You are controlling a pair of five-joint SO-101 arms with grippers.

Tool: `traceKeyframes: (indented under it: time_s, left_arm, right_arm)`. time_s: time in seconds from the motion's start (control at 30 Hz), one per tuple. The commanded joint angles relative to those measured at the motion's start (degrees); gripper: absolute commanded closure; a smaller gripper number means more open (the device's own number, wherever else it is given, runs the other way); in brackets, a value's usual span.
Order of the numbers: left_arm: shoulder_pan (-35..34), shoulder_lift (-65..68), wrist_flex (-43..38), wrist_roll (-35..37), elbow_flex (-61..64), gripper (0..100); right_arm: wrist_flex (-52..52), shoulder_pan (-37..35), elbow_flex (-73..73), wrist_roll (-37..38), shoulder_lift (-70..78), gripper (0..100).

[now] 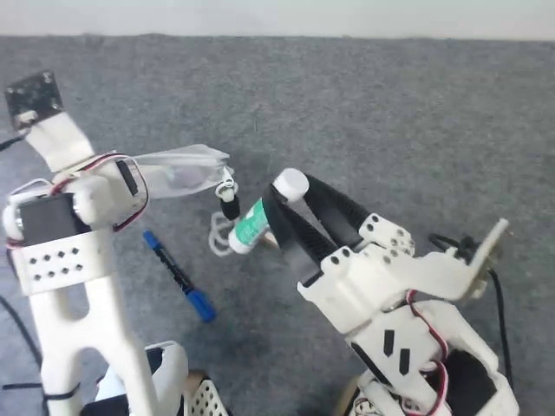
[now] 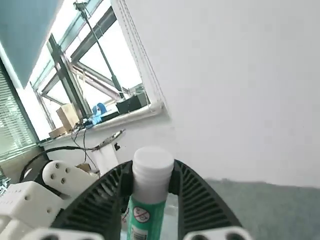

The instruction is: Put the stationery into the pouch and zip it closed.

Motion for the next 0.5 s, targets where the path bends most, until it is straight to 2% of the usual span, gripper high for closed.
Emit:
traceKeyframes:
  time_s: [0.0,0.33,0.47]
  left_arm:
    - [-0.09,-2.64,-1.49,0.62,-1.54,99]
    - [-0.09,-2.64,-1.67,0.53,-1.19,99]
    - [-0.09,-2.64,-1.76,0.53,-1.27,99]
  right_arm:
    - [-6.73,0.57,-0.53,3.08,-0.31,99.2]
    - [-19.82,0.48,-0.53,7.74,-0.13,99.2]
    - [-26.51,0.31,-0.62,12.22,4.0,99.2]
